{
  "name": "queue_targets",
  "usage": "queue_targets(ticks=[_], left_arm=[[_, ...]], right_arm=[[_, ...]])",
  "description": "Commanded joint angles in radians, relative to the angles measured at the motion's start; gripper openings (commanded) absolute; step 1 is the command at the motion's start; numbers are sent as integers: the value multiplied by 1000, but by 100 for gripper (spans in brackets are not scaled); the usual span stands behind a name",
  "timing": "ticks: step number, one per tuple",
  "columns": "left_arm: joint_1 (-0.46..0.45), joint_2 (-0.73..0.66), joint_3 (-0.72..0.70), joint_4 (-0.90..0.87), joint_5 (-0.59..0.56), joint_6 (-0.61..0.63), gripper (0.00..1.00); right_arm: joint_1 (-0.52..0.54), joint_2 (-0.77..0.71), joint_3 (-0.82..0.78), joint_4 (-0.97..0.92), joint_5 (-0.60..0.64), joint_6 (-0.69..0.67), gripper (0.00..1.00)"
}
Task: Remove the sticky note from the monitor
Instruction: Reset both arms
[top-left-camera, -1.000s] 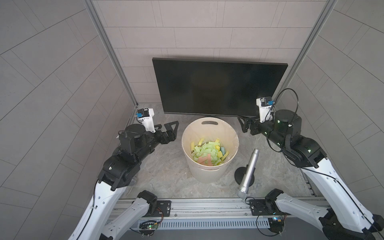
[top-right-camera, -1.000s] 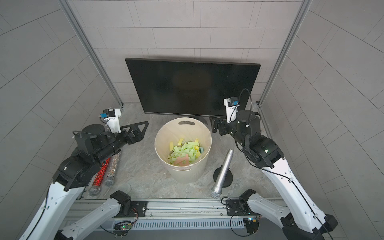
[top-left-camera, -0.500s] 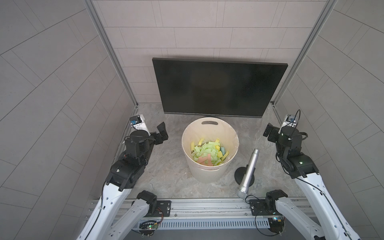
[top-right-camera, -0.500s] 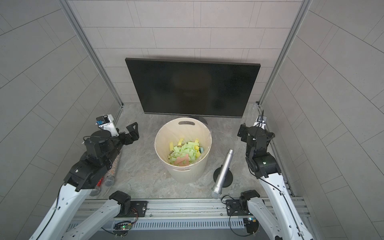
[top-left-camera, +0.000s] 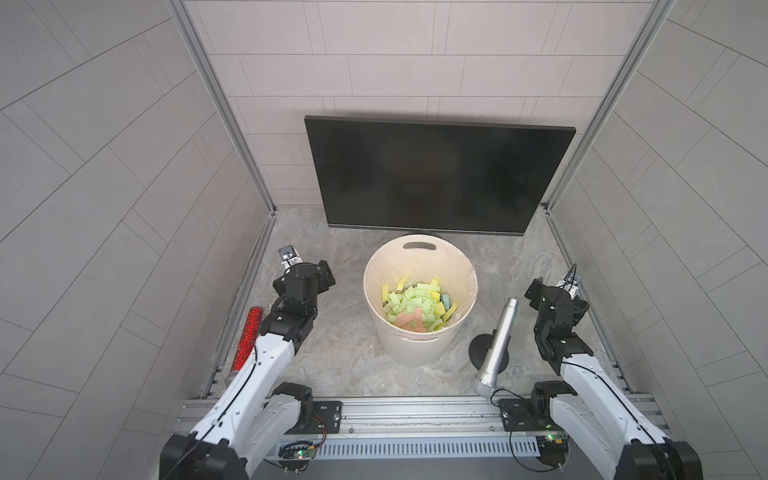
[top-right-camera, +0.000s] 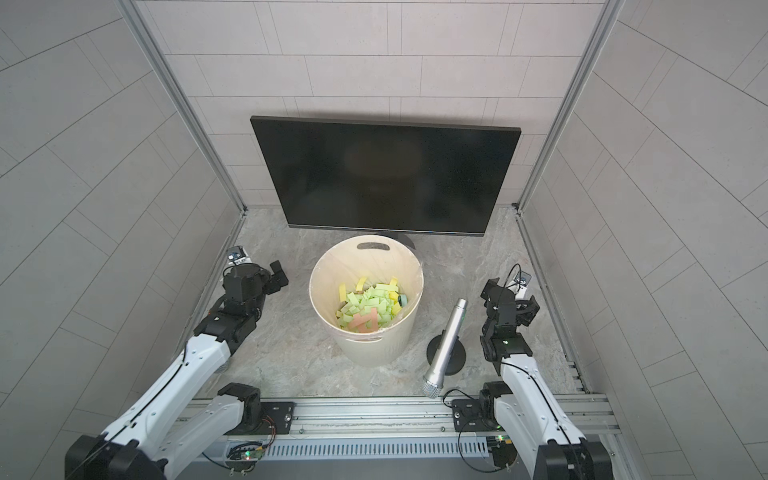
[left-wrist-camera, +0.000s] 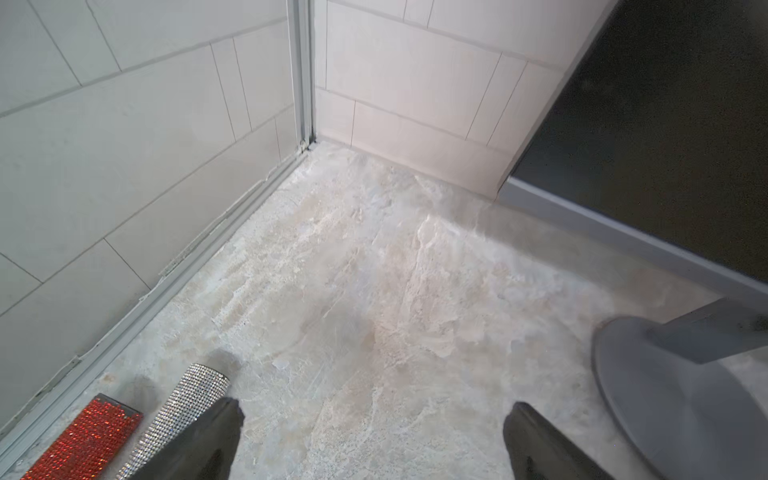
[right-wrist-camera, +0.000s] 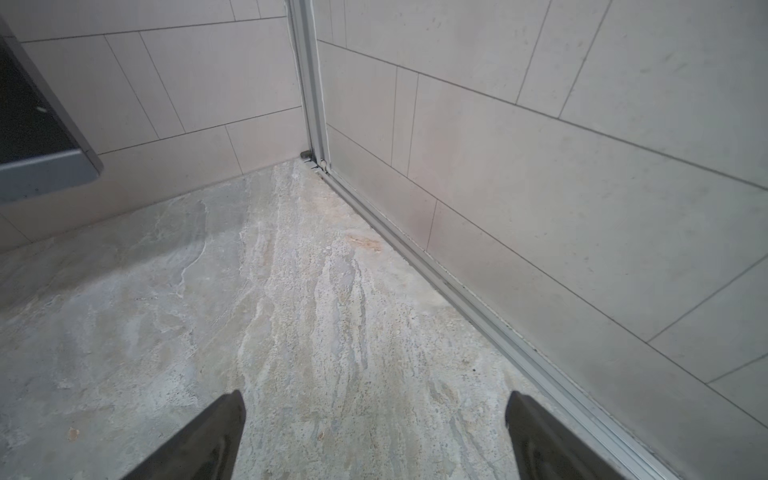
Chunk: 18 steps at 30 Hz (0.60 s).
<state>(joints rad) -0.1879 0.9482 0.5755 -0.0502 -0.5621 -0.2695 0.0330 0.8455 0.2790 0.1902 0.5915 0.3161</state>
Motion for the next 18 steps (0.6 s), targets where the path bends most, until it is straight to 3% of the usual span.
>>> queue_targets(ticks=[1,6,11,16,18], left_arm=[[22,55,-54,204,3,95,100],[117,157,-181,435,94,128,100],[133,324,-186,585,149,175,100],[145,441,-222,825,276,198,100],[145,497,-215,861,357,230,100]], right_arm=[[-1,76,-14,244,-42,-45,100],[-1,300,9,425,-114,-106,100],[0,459,28,574,-174,-144,100],[-5,587,40,707,-264,-193,100],[-5,594,60,662,-316,-207,100]])
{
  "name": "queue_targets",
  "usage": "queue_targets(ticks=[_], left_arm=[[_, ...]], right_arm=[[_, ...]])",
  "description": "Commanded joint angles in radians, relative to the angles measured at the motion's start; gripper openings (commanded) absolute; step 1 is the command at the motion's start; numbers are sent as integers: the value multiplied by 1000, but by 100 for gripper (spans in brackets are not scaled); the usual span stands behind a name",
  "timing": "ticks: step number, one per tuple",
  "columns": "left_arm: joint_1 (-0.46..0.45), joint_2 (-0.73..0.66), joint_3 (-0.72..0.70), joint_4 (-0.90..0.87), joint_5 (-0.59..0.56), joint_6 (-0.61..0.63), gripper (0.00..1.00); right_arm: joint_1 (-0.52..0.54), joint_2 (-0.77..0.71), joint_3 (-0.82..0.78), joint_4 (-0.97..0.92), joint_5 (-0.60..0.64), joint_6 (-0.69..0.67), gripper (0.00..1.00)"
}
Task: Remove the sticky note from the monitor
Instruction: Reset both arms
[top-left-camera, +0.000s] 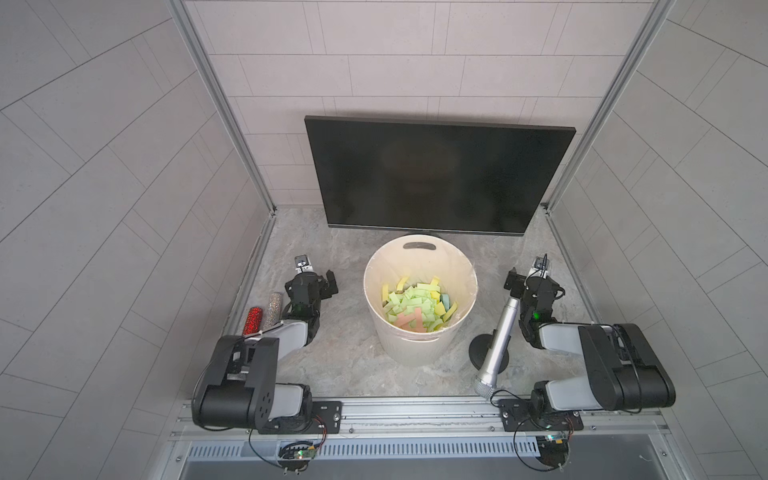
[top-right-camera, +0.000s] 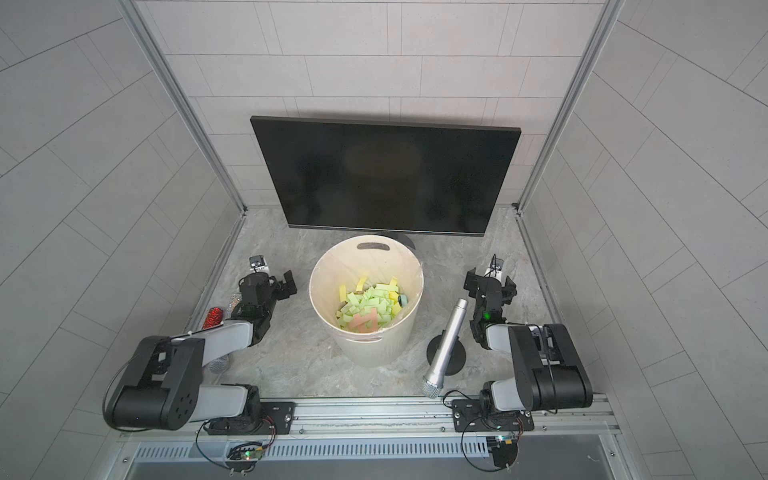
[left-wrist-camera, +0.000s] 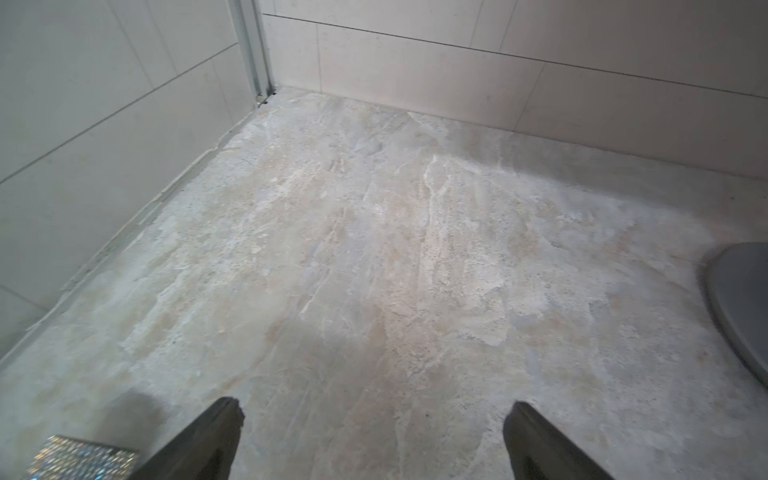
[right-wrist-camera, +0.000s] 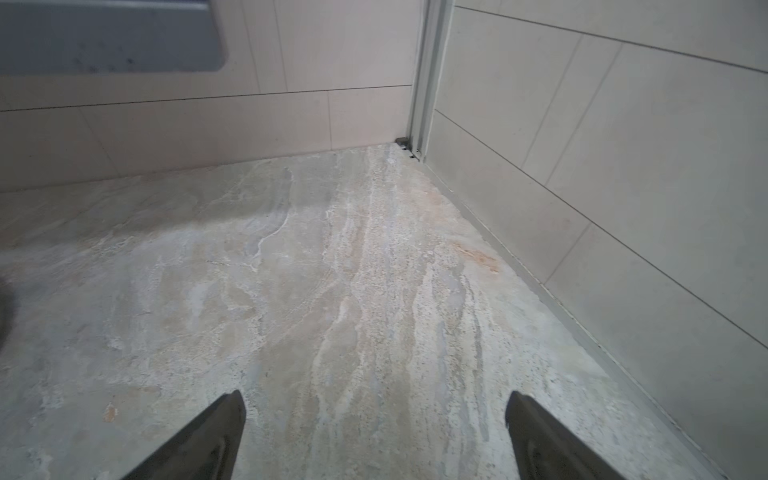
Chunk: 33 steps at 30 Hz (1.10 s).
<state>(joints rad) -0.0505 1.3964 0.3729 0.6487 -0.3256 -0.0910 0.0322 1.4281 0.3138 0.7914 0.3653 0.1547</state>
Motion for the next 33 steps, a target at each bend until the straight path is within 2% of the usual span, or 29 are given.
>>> queue_targets(ticks=[1,4,5,7,9,33], left_arm=[[8,72,-10,184,151,62,100],[8,129,18,191,217,93,100],[7,128,33,149,230,101,100],[9,137,64,105,228,95,100],[28,145,74,92,232,76,100],[24,147,85,71,220,77,100]], right_arm=[[-8,32,23,82,-133,-60,100],[-14,139,-4,274,-213,-91,100],[-23,128,14,235,-264,-96,100],[-62,88,89,22,-336,-68,100],[-96,99,76,49,-401,-51,100],[-94,97,85,26,-404,-58,100]])
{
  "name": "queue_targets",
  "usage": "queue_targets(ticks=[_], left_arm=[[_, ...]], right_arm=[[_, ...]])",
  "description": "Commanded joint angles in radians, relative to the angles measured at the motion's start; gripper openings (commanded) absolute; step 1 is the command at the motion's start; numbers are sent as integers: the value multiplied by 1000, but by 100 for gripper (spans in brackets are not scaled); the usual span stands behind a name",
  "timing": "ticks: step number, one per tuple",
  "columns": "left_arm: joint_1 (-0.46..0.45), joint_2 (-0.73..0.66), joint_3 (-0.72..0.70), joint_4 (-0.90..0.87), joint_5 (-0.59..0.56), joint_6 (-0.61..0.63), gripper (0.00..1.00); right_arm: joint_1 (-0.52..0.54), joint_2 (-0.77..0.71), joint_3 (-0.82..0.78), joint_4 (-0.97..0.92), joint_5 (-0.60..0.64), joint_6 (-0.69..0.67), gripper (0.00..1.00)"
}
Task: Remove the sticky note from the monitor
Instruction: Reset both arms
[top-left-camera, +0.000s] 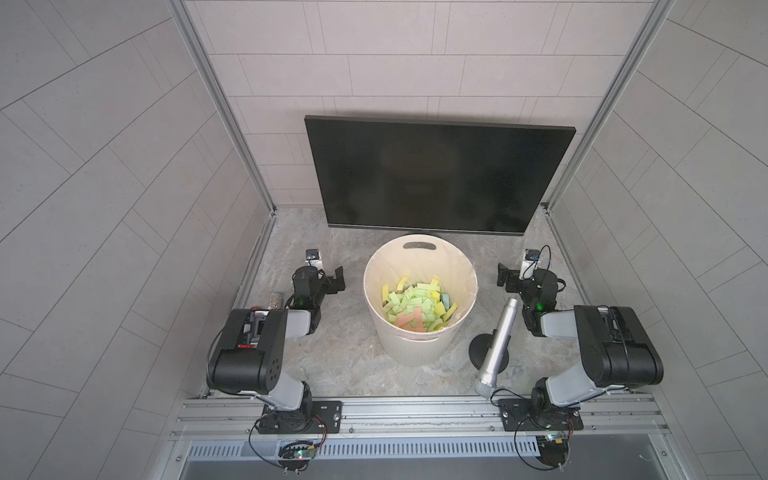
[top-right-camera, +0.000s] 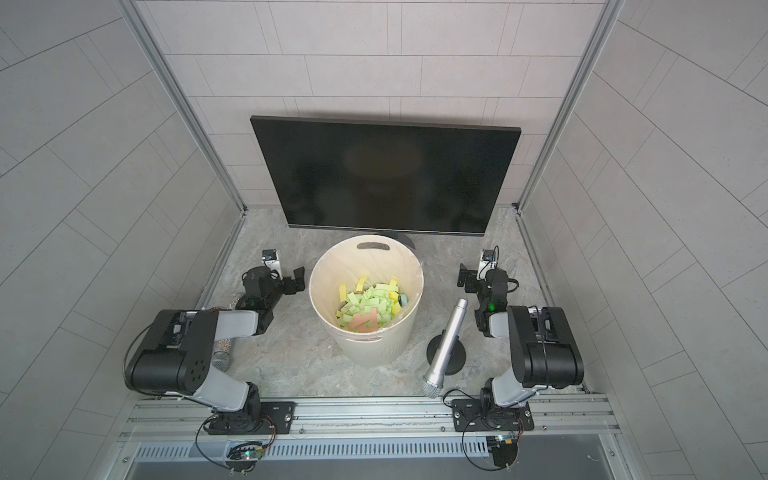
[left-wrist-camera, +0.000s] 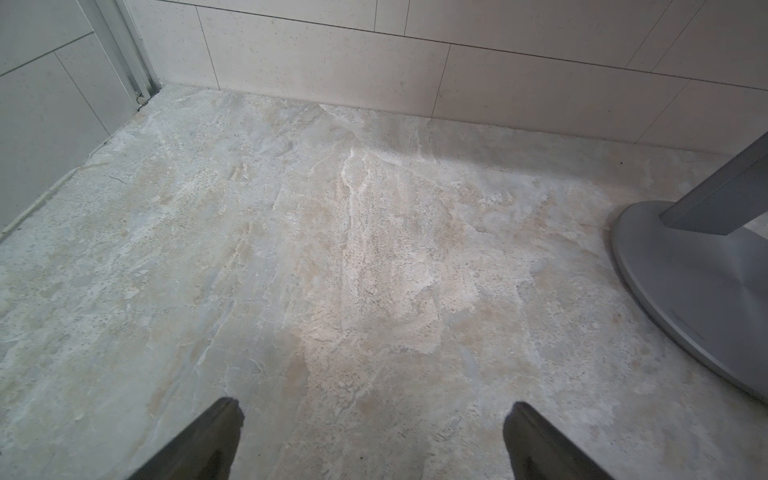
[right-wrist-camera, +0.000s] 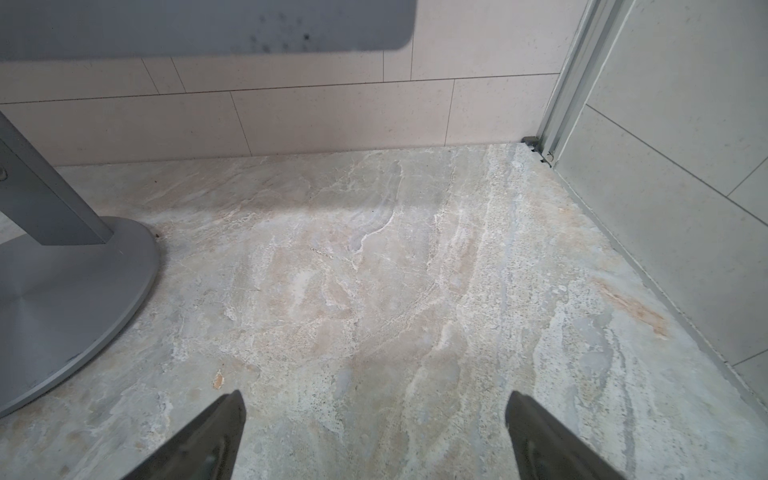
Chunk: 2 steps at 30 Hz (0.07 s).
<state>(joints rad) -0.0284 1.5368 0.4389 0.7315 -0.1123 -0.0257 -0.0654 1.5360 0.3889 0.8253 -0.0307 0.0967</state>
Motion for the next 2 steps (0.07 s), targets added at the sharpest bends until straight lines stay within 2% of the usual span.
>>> queue_targets(ticks=[1,2], left_arm=[[2,5,18,-8,6,12,100],[1,-3,11,-5,9,12,100]], right_arm=[[3,-11,9,-4,-11,1,100],[3,-11,8,-4,-11,1,100]])
